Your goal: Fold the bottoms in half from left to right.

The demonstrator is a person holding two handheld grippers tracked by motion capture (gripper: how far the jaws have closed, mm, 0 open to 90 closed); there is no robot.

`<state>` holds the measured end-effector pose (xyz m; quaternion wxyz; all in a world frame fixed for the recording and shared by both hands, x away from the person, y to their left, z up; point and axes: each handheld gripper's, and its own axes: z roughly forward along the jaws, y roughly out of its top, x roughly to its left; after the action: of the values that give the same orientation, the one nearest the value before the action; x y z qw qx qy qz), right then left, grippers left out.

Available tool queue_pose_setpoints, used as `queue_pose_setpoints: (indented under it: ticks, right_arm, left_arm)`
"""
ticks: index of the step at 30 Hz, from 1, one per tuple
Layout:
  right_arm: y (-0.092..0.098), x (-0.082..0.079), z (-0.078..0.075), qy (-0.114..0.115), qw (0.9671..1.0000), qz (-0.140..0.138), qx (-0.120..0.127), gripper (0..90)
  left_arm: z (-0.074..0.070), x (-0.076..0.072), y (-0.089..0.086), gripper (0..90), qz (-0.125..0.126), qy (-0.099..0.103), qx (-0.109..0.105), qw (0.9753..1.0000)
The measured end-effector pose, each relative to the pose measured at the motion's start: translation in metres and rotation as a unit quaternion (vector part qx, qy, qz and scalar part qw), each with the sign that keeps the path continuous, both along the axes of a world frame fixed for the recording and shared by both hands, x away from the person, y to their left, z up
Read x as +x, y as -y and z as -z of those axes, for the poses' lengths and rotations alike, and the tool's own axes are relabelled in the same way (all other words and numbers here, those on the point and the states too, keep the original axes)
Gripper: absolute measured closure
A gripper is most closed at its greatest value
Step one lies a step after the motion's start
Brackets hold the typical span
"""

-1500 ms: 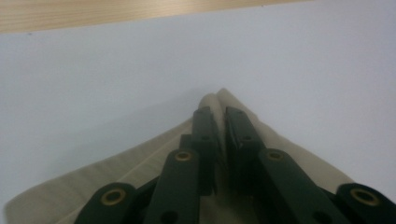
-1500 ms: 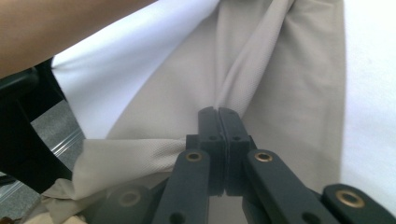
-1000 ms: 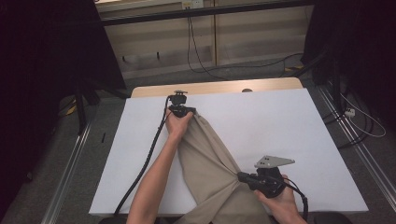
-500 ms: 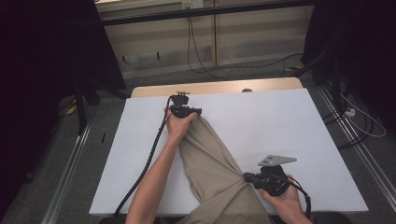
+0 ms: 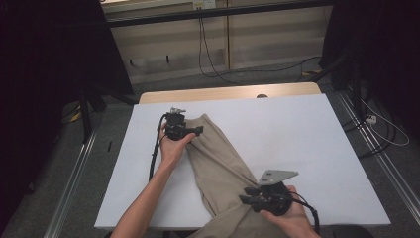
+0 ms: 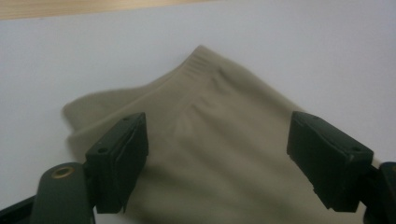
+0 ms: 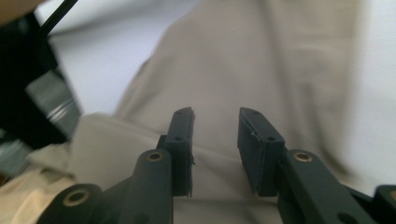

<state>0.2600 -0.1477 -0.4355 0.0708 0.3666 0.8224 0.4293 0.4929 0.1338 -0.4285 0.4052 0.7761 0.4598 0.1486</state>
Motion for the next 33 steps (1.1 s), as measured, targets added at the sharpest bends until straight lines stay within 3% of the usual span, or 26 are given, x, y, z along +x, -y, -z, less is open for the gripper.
queue_pose_setpoints:
  ticks: [2, 3, 4, 5, 6, 7, 8, 9, 10, 11, 12, 13, 14, 15, 16, 17, 19, 22, 26, 27, 28, 29, 31, 33]
  right_arm:
    - [-0.013, 0.000, 0.005, -0.007, 0.9996, -0.028, -0.008, 60.5]
    - [-0.013, 0.000, 0.005, -0.007, 0.9996, -0.028, -0.008, 60.5]
    - [-0.021, 0.000, 0.011, -0.012, 0.9988, -0.040, -0.026, 58.0]
    - [-0.021, 0.000, 0.011, -0.012, 0.9988, -0.040, -0.026, 58.0]
    - [-0.024, 0.000, 0.017, -0.018, 0.9983, -0.041, -0.036, 56.2]
    - [-0.024, 0.000, 0.017, -0.018, 0.9983, -0.041, -0.036, 56.2]
    - [-0.023, -0.002, 0.019, -0.012, 0.9983, -0.042, -0.037, 57.8]
    - [-0.023, -0.002, 0.019, -0.012, 0.9983, -0.042, -0.037, 57.8]
    - [-0.021, -0.007, 0.018, -0.008, 0.9981, -0.041, -0.045, 70.9]
    - [-0.021, -0.007, 0.018, -0.008, 0.9981, -0.041, -0.045, 70.9]
    - [-0.016, -0.013, 0.018, -0.008, 0.9983, -0.040, -0.043, 78.8]
    - [-0.016, -0.013, 0.018, -0.008, 0.9983, -0.040, -0.043, 78.8]
    - [-0.012, -0.015, 0.018, -0.010, 0.9985, -0.036, -0.039, 81.9]
    - [-0.009, -0.019, 0.018, -0.012, 0.9988, -0.032, -0.035, 85.0]
    - [0.000, -0.025, 0.017, -0.013, 0.9994, -0.025, -0.022, 86.9]
    - [0.000, -0.025, 0.017, -0.013, 0.9994, -0.025, -0.022, 86.9]
    - [0.009, -0.030, 0.017, -0.015, 0.9995, -0.016, -0.021, 88.6]
    - [0.019, -0.038, 0.018, -0.018, 0.9996, -0.011, -0.021, 88.8]
    - [0.030, -0.044, 0.019, -0.025, 0.9996, 0.000, -0.010, 84.1]
    - [0.037, -0.048, 0.020, -0.033, 0.9994, 0.004, -0.005, 76.3]
    - [0.037, -0.048, 0.020, -0.033, 0.9994, 0.004, -0.005, 76.3]
    - [0.040, -0.050, 0.020, -0.034, 0.9994, 0.009, -0.005, 76.6]
    - [0.045, -0.055, 0.020, -0.032, 0.9994, 0.011, -0.008, 77.7]
    - [0.049, -0.059, 0.019, -0.034, 0.9991, 0.019, -0.019, 78.1]
  left_arm:
    - [0.000, -0.007, -0.002, 19.4, 0.005, 0.001, 0.002, 1.0000]
    - [-0.001, -0.013, -0.005, 19.4, 0.014, 0.003, 0.012, 0.9998]
    - [-0.001, -0.027, -0.007, 19.4, 0.025, 0.009, 0.014, 0.9996]
    - [-0.001, -0.027, -0.007, 19.5, 0.025, 0.009, 0.014, 0.9996]
    - [0.000, -0.046, -0.009, 19.8, 0.038, 0.009, 0.016, 0.9991]
    - [0.000, -0.046, -0.009, 20.6, 0.038, 0.009, 0.016, 0.9991]
    - [0.003, -0.064, -0.012, 21.9, 0.056, 0.001, 0.020, 0.9982]
    - [0.003, -0.064, -0.012, 22.6, 0.056, 0.001, 0.020, 0.9982]
    - [0.004, -0.083, -0.014, 23.1, 0.071, -0.008, 0.033, 0.9969]
    - [0.004, -0.083, -0.014, 23.6, 0.071, -0.008, 0.033, 0.9969]
    - [0.005, -0.104, -0.015, 26.7, 0.103, -0.020, 0.023, 0.9942]
    - [0.005, -0.104, -0.015, 32.2, 0.103, -0.020, 0.023, 0.9942]
    - [0.005, -0.115, -0.014, 32.2, 0.112, -0.022, 0.015, 0.9933]
    - [0.005, -0.126, -0.015, 36.9, 0.128, -0.027, 0.015, 0.9913]
    - [0.008, -0.145, -0.013, 40.2, 0.149, -0.024, 0.021, 0.9882]
    - [0.008, -0.145, -0.013, 40.8, 0.149, -0.024, 0.021, 0.9882]
    - [0.010, -0.160, -0.010, 43.0, 0.174, -0.034, 0.007, 0.9841]
    - [0.011, -0.174, -0.001, 46.0, 0.196, -0.028, 0.004, 0.9803]
    - [0.011, -0.185, 0.009, 50.1, 0.212, -0.025, 0.003, 0.9770]
    - [0.009, -0.193, 0.013, 55.4, 0.233, -0.014, 0.006, 0.9725]
    - [0.009, -0.193, 0.013, 56.6, 0.233, -0.014, 0.006, 0.9725]
    - [0.008, -0.197, 0.016, 56.6, 0.240, -0.009, 0.008, 0.9706]
    - [0.009, -0.203, 0.024, 65.1, 0.268, -0.003, 0.008, 0.9633]
    - [0.012, -0.209, 0.032, 66.1, 0.291, -0.008, 0.011, 0.9567]
